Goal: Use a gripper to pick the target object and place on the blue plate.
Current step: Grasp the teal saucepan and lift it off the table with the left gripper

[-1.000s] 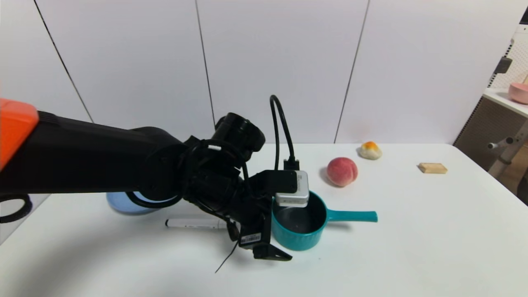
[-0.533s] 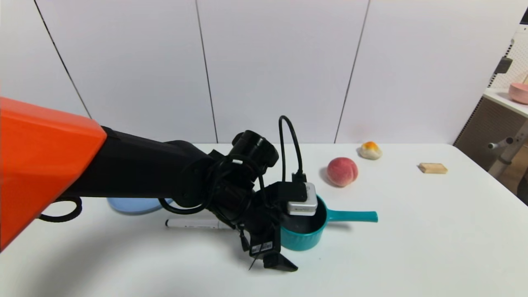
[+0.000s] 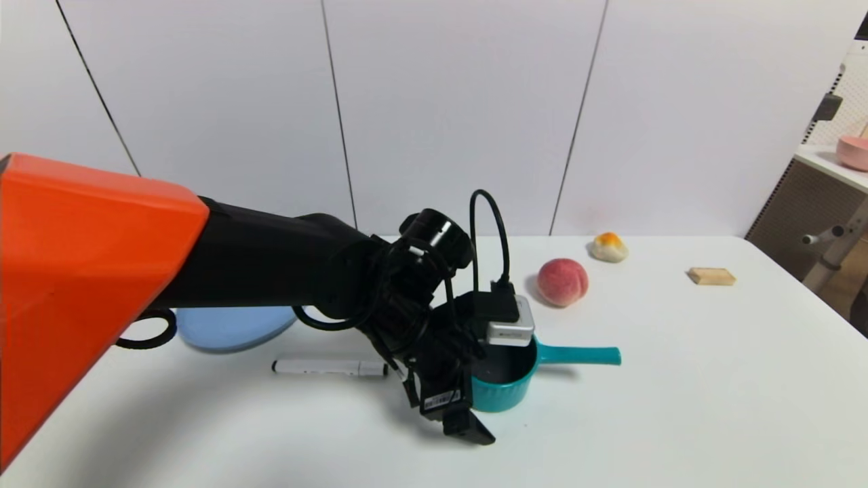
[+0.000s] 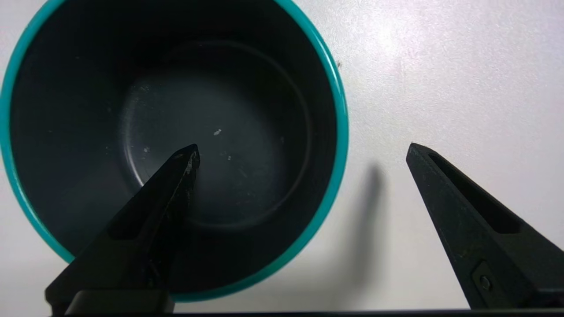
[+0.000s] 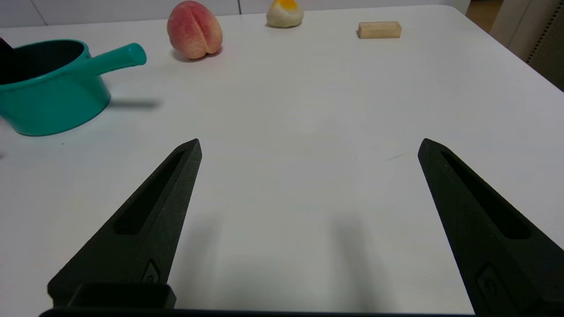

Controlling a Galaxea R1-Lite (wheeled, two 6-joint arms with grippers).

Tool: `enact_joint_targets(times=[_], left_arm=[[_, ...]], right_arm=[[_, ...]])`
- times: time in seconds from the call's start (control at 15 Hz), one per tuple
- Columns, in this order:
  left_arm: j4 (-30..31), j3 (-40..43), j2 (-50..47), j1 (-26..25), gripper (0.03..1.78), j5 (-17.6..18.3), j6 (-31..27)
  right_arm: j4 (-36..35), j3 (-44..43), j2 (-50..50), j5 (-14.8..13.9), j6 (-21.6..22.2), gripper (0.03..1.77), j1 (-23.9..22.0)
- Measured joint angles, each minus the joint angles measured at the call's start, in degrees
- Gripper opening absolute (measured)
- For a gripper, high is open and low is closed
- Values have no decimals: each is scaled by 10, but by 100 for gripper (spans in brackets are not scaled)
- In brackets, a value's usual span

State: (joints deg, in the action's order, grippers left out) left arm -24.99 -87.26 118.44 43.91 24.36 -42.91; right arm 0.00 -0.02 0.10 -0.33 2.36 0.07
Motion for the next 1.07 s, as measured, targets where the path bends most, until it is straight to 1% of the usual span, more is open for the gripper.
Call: enact_joint_targets(times=[0.33,0.4,0.47,0.6,0.67,0.8,0.87,0.93,1.0,1.07], left_arm=[[0,-14,22,6,169,-1,21],[0,-15,26,6,166,-1,21],[1,-16,29,6,147,-2,21],[2,-18,33,7,115,-1,21],[1,-18,34,7,102,-2,22],[2,-19,35,7,82,-2,23],[2,-19,35,7,69,-2,23],[3,-20,34,7,25,-1,23],[5,-20,33,7,16,-1,22],[4,-19,31,7,17,-1,22]], right_arm=[[0,0,0,0,0,170,0],[0,0,0,0,0,170,0],[0,0,0,0,0,170,0],[0,0,0,0,0,170,0],[0,0,0,0,0,170,0],[0,0,0,0,0,170,0],[0,0,0,0,0,170,0],[0,0,0,0,0,170,0],[0,0,0,0,0,170,0],[0,0,0,0,0,170,0]])
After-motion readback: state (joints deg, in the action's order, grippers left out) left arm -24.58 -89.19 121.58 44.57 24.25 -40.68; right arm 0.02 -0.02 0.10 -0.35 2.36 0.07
